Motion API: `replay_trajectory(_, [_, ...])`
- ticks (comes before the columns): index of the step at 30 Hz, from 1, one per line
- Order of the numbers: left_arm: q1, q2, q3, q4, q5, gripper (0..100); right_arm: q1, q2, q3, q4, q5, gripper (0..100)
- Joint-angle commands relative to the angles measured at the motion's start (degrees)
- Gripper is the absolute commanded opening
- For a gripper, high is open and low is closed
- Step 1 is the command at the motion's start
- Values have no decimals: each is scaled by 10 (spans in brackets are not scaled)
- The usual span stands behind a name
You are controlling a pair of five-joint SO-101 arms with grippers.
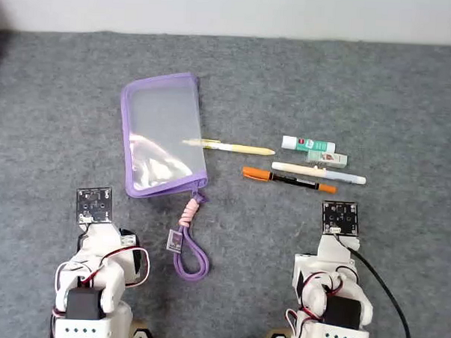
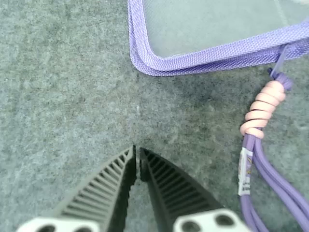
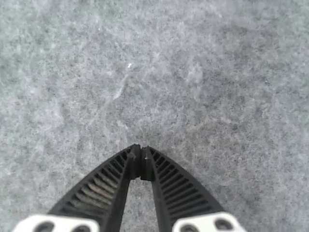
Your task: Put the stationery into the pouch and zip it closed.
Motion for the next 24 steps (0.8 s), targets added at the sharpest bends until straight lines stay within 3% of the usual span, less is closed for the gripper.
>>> replay_trajectory(1, [0,-8,-5,2,4,14,4,-4,11,1,1,9])
replay_trajectory(24, [0,-8,-5,2,4,14,-6,-4,4,0,2,9])
